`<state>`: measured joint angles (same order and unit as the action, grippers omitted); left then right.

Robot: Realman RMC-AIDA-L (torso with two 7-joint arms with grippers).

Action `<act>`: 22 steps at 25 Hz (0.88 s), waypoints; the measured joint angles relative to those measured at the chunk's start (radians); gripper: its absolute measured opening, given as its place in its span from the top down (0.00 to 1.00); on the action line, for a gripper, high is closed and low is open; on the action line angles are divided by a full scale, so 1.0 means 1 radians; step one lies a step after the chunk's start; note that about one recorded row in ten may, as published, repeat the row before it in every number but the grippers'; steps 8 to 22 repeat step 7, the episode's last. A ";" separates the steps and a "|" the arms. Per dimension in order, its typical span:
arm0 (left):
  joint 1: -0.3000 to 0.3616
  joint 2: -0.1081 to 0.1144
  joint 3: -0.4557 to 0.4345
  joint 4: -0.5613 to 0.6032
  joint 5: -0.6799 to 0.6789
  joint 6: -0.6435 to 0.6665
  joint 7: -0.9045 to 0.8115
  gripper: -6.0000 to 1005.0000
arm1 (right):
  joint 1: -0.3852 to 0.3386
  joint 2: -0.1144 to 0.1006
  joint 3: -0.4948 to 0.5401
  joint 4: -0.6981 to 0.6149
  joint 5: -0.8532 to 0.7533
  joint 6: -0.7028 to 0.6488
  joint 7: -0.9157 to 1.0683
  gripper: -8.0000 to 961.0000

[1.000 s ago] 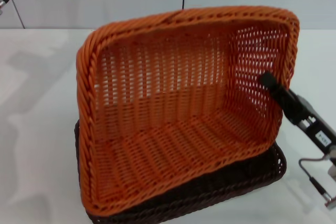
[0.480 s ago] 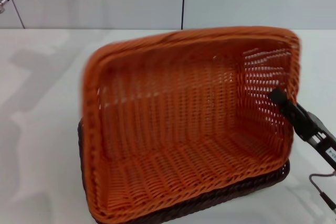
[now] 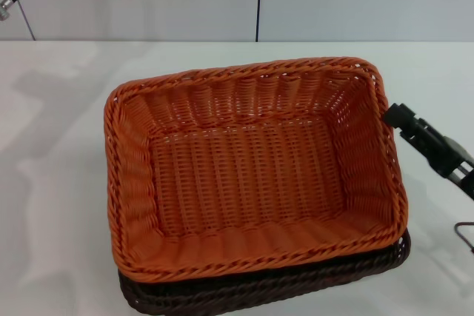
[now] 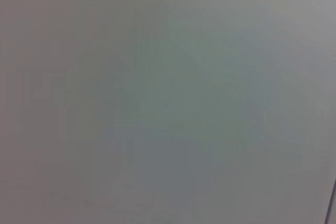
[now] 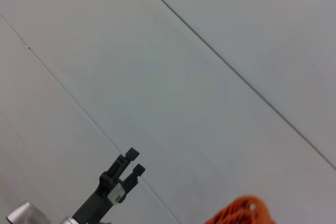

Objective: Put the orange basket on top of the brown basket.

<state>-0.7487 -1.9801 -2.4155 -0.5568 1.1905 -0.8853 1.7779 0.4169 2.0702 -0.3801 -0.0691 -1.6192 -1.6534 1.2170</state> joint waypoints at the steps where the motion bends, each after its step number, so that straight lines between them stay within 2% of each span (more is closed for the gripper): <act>1: 0.000 -0.001 -0.001 0.000 0.000 0.002 0.000 0.14 | -0.002 0.000 0.001 -0.024 0.000 -0.003 0.019 0.44; 5: 0.003 -0.006 -0.003 0.000 -0.005 0.008 0.000 0.14 | -0.015 0.000 0.035 -0.112 0.023 -0.040 0.052 0.29; 7: 0.008 -0.013 -0.010 -0.004 -0.007 0.008 0.000 0.14 | -0.021 -0.001 0.066 -0.153 0.055 -0.051 0.055 0.29; 22: 0.008 -0.013 -0.010 -0.004 -0.007 0.008 0.000 0.14 | -0.021 -0.001 0.066 -0.153 0.055 -0.051 0.055 0.29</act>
